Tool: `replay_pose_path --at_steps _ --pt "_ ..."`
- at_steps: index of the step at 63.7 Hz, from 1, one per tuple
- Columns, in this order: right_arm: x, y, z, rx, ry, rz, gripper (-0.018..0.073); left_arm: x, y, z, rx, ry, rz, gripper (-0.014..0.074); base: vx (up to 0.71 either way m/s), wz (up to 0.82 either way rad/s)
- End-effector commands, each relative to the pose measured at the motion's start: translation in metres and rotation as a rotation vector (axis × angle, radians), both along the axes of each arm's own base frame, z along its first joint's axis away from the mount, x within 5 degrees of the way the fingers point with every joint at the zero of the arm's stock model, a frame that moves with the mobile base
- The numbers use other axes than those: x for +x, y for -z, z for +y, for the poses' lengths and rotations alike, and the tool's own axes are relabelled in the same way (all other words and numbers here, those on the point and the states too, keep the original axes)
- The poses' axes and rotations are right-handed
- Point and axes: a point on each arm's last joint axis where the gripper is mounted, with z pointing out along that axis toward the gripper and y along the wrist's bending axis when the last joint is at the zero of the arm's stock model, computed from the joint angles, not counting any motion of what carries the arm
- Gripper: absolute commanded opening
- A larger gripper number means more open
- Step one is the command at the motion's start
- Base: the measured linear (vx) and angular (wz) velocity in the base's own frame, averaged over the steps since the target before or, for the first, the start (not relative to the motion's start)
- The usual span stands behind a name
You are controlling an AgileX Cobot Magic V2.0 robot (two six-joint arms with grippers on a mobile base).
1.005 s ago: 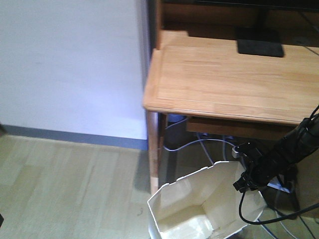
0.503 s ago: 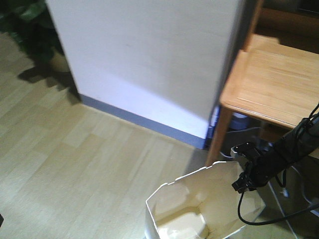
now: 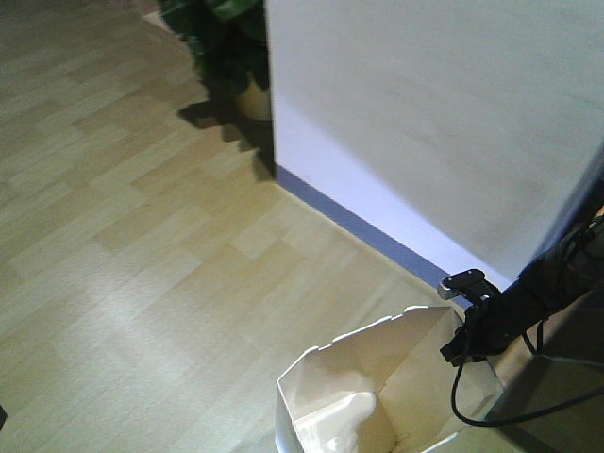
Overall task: Move trash bin to bedside with robot
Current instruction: 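Drive the base toward the bed while holding the bin with the right gripper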
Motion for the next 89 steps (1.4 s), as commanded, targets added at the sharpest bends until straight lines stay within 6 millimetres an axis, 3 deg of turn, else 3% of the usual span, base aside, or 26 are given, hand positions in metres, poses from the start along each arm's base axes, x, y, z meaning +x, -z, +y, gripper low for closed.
replay_pose_path --at_steps 1,62,89 --pt "0.0085 -0.0292 0.0084 0.118 0.002 0.0 -0.0005 0.0026 -0.0043 -0.0003 -0.006 0.002 -0.052 -0.0006 0.09 0.61" --pt "0.0084 -0.0292 0.0085 0.119 0.002 0.0 -0.0005 0.0026 -0.0043 -0.0003 -0.006 0.002 -0.052 -0.0006 0.18 0.7" --pt "0.0084 -0.0292 0.0085 0.119 0.002 0.0 -0.0005 0.0026 -0.0043 -0.0003 -0.006 0.002 -0.052 -0.0006 0.27 0.31"
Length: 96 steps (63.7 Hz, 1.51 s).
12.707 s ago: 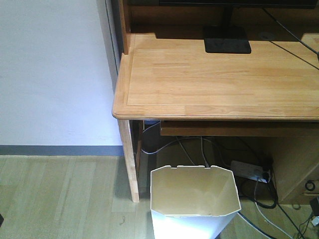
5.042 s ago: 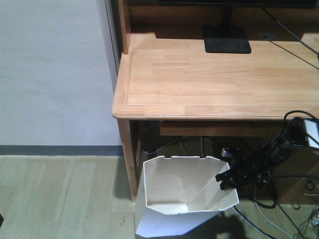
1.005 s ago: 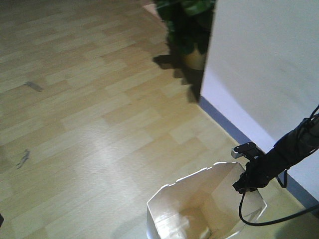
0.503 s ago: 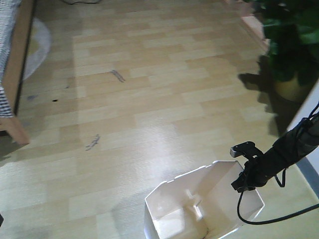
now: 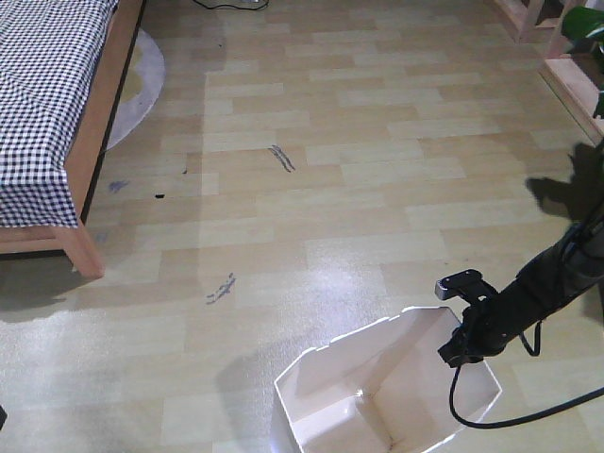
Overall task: Move trash bin to bedside with robot
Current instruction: 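Drive the base toward the bed while holding the bin with the right gripper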
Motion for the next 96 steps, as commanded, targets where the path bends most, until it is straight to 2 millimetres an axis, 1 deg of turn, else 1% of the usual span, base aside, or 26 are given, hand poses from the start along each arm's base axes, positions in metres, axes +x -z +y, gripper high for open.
replay_pose_path --at_steps 1,38,96 --pt "0.0088 -0.0289 0.0069 0.109 0.0 -0.006 -0.0005 0.0026 -0.0043 -0.0003 -0.006 0.002 -0.052 -0.0006 0.32 0.03" --pt "0.0088 -0.0289 0.0069 0.109 0.0 -0.006 -0.0005 0.0026 -0.0043 -0.0003 -0.006 0.002 -0.052 -0.0006 0.37 -0.01" --pt "0.0088 -0.0289 0.0069 0.109 0.0 -0.006 -0.0005 0.0026 -0.0043 -0.0003 -0.006 0.002 -0.052 -0.0006 0.37 0.06"
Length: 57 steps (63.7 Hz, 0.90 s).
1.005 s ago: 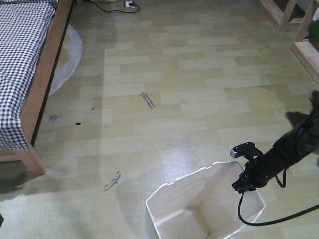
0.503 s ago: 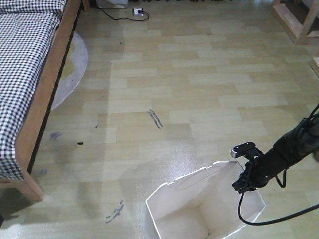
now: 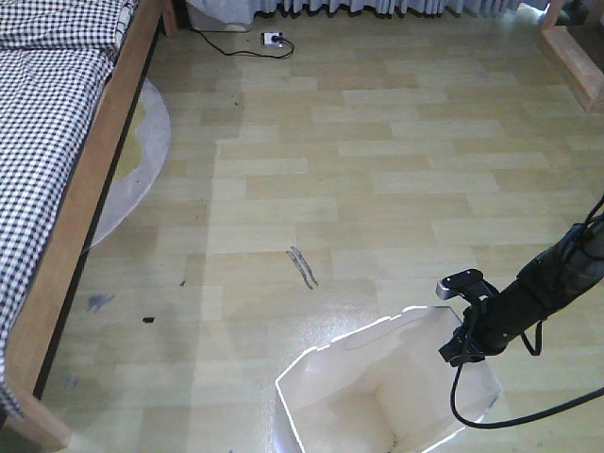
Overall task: Move trash bin to bedside with robot
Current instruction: 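Drive the base toward the bed while holding the bin with the right gripper, then drive on toward the curtains beside the bed, dragging the bin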
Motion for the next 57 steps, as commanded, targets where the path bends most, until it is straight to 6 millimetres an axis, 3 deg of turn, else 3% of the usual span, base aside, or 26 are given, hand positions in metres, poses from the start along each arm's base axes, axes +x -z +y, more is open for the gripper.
replay_pose_path --at_steps 1,57 --pt "0.0084 -0.0292 0.0081 0.119 0.001 0.0 -0.0005 0.0026 -0.0043 -0.0003 -0.006 0.002 -0.052 -0.0006 0.37 -0.01" --pt "0.0084 -0.0292 0.0081 0.119 0.001 0.0 -0.0005 0.0026 -0.0043 -0.0003 -0.006 0.002 -0.052 -0.0006 0.38 -0.01"
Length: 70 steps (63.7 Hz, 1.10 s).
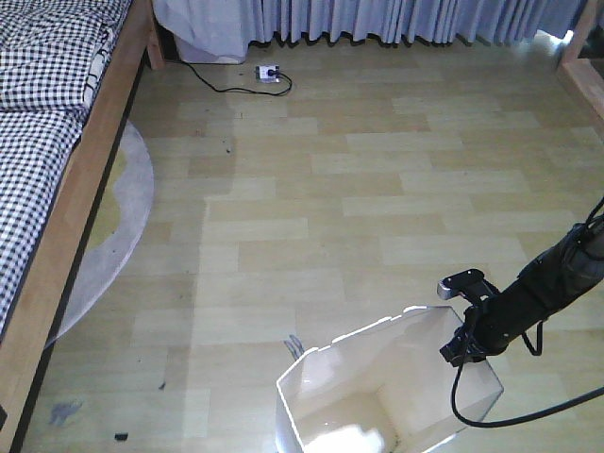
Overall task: Move trash bin to bedside with robot
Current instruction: 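Drive on toward the curtains beside the bed, dragging the bin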
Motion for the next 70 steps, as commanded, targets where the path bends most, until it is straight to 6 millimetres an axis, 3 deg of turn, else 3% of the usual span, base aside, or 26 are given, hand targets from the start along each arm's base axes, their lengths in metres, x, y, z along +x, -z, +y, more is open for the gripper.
replay_pose_path --at_steps 1,70 --pt "0.0084 -0.0292 0.0081 0.119 0.001 0.0 -0.0005 0.0026 -0.0043 -0.0003 -0.006 0.002 -0.052 -0.0006 0.38 0.05" --pt "0.0084 -0.0292 0.0081 0.119 0.001 0.0 -0.0005 0.0026 -0.0043 -0.0003 -0.006 0.002 -0.052 -0.0006 0.38 0.03"
